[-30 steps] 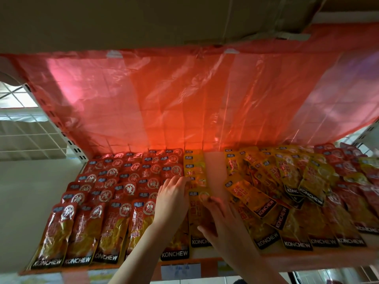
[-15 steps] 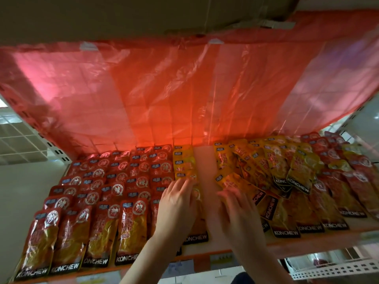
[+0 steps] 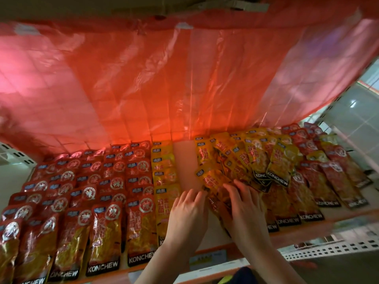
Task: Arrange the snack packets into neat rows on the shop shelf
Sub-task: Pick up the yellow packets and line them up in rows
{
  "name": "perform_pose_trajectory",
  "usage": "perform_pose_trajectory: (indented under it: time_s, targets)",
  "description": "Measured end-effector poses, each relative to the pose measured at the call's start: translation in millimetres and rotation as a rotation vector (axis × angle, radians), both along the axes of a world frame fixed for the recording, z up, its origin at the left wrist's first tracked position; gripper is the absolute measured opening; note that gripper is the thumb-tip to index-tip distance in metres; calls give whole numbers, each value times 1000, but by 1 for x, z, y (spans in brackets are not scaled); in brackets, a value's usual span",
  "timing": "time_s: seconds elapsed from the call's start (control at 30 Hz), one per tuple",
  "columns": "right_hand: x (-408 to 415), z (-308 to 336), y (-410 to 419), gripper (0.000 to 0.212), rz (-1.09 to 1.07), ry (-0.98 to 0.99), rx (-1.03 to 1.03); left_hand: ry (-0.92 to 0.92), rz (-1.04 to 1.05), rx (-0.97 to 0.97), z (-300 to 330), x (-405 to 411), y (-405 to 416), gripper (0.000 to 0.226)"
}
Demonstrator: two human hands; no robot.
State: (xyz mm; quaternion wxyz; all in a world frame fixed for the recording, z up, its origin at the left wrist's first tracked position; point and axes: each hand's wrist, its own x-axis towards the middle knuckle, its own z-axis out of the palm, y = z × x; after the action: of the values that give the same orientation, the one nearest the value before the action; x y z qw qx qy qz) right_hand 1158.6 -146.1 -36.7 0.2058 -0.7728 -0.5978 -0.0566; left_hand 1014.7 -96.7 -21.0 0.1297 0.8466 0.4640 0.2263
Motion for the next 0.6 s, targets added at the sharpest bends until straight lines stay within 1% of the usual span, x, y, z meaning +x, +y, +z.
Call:
perform_pose_trajectory:
  time_s: [0.03,0.17,0.23,0.37,0.43,0.47,0.5,0.53,0.6]
  targets:
    - [0,1,0,42,8,31,32,-9,17,-4,0,2,0,19]
    - [4,7,2,28,120,163,167,-70,58,-34,-4,7,1,21]
    - [10,12,5,24,163,195,232,-92,70,-57,-6,9,2,25]
    - [26,31,18,29,203,157,385,-141,104,-56,2,11,2,37]
    - [28,43,20,28,213,112,445,-211,129,-98,6,9,3,44]
    - [27,48,21,27,224,99,471,-281,144,-160,10,8,3,48]
    - [23,53,20,26,243,92,492,-387,161,-255,16,8,2,51]
    - [18,57,19,26,278,93,506,-539,175,-389,24,8,3,52]
    - [6,60,15,23,396,104,488,-896,215,-739,41,7,3,48]
